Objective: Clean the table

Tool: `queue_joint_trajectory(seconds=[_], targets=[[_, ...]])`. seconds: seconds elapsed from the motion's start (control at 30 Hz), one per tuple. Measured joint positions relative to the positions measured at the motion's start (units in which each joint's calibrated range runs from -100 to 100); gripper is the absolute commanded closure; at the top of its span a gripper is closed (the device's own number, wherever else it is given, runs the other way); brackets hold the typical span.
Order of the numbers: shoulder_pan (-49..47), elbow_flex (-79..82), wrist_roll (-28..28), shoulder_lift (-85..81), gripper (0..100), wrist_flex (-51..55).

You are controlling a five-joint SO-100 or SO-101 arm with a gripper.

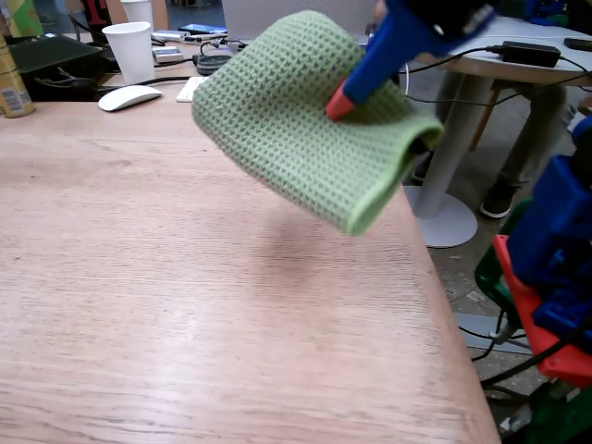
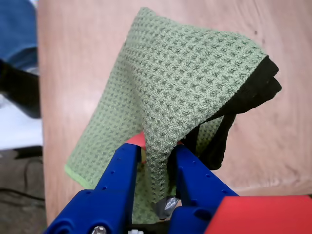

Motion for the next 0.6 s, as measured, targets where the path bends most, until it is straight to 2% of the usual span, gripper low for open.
queue_joint_trajectory(seconds=[0.1, 0.3, 0.4, 0.6], targets=[[-1.32, 7.03, -3.52, -11.33, 99, -0.50], [-1.41, 14.52, -3.96, -23.17, 99, -0.50], [-1.50, 22.99, -6.74, -30.44, 99, -0.66], [-1.60, 41.66, -7.08, -37.61, 99, -0.83]])
